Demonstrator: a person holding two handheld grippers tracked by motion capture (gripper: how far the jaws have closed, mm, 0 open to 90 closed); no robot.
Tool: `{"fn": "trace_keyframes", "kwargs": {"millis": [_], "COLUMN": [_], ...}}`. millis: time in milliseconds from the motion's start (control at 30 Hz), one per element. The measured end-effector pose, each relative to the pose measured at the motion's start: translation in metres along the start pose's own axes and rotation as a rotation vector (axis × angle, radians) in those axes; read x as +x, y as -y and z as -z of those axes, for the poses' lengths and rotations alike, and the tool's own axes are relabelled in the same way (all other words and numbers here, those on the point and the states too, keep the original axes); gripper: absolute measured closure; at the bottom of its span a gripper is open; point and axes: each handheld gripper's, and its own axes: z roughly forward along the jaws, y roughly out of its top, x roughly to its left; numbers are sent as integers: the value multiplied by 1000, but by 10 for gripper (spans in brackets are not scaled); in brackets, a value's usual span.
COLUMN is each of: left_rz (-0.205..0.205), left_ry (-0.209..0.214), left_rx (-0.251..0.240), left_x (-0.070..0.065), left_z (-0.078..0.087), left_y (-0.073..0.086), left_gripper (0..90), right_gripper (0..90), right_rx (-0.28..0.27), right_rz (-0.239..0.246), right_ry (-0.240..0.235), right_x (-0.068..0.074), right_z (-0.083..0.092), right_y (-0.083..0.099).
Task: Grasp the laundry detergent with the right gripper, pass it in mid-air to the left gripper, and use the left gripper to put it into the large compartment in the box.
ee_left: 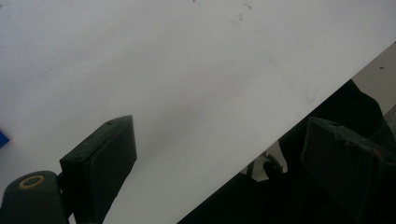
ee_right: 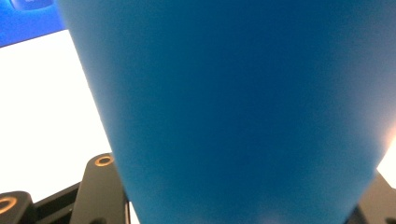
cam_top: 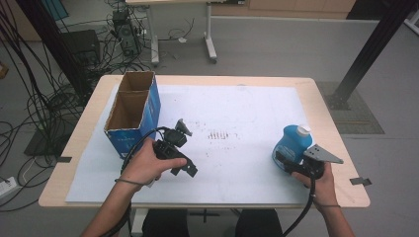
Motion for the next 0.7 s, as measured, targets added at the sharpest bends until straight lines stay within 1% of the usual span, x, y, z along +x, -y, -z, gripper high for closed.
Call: {"fn": "trace_keyframes", "kwargs": {"millis": [233, 267, 367, 533, 600, 700], "left_rz": [1, -2, 1, 1, 3, 7], "left_ry": [-5, 1, -3, -1, -8, -1], "left_rx": [4, -1, 3, 10, 11, 13], "left_x": [0, -1, -1, -1, -1, -1], "left_z": [1, 2, 2, 0, 0, -2], "left_y": [-2, -2, -3, -5, -6, -6], "left_gripper": [106, 105, 105, 104, 104, 104], "right_gripper": [399, 400, 400, 402, 402, 403], "right_rx": [7, 7, 2, 6, 4, 1], "right_rz": [0, -2, -9, -4, -4, -1], "right_ry": [2, 10, 15, 19, 19, 23], "right_x": [0, 1, 2, 3, 3, 3], "right_z": [0, 0, 0, 0, 0, 0], "right_y": [-1, -1, 0, -1, -1, 0]}}
